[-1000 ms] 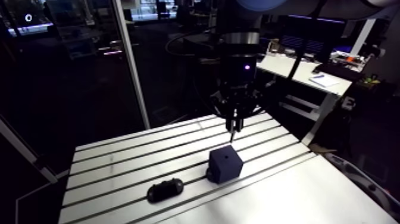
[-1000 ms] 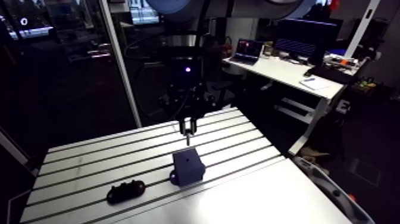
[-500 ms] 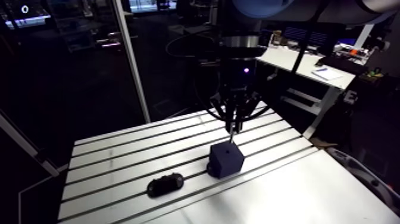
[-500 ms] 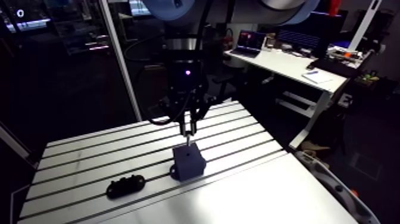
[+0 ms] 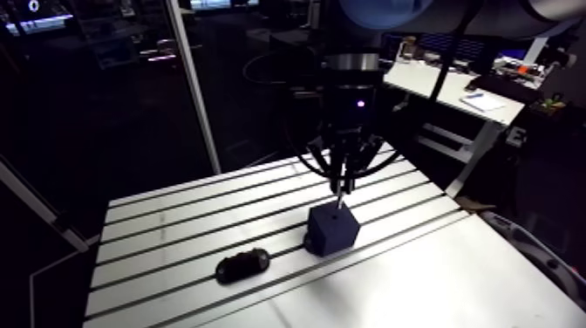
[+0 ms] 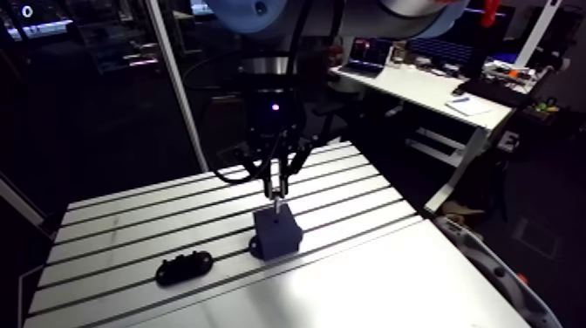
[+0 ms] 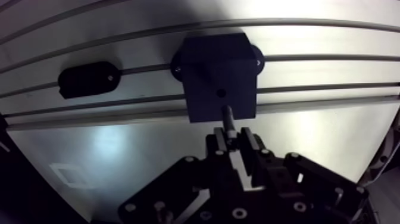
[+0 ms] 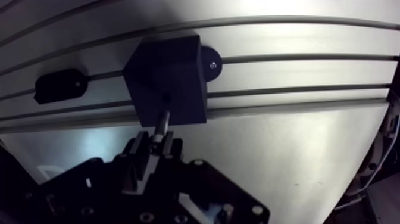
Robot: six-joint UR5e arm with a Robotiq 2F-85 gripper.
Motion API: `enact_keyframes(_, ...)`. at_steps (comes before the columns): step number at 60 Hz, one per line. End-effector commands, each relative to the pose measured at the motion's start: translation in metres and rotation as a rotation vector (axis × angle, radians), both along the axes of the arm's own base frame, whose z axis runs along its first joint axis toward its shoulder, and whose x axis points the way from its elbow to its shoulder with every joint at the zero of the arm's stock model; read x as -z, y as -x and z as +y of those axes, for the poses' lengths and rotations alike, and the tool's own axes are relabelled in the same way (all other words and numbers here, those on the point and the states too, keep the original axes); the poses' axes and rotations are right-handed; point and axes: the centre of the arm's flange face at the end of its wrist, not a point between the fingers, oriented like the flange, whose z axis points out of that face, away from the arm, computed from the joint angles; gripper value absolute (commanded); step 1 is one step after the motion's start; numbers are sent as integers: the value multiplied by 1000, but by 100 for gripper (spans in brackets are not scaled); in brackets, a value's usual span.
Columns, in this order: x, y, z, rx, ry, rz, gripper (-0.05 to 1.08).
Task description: Pick up the M10 bolt and insert it into the hole until fully seated.
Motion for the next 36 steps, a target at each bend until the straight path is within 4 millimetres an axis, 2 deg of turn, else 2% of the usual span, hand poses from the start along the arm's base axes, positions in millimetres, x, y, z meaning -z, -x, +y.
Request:
enact_keyframes(1,8,1,-1,0,6,-14,108)
enact_keyframes(36,14,1,-1,-2,7,-15,108)
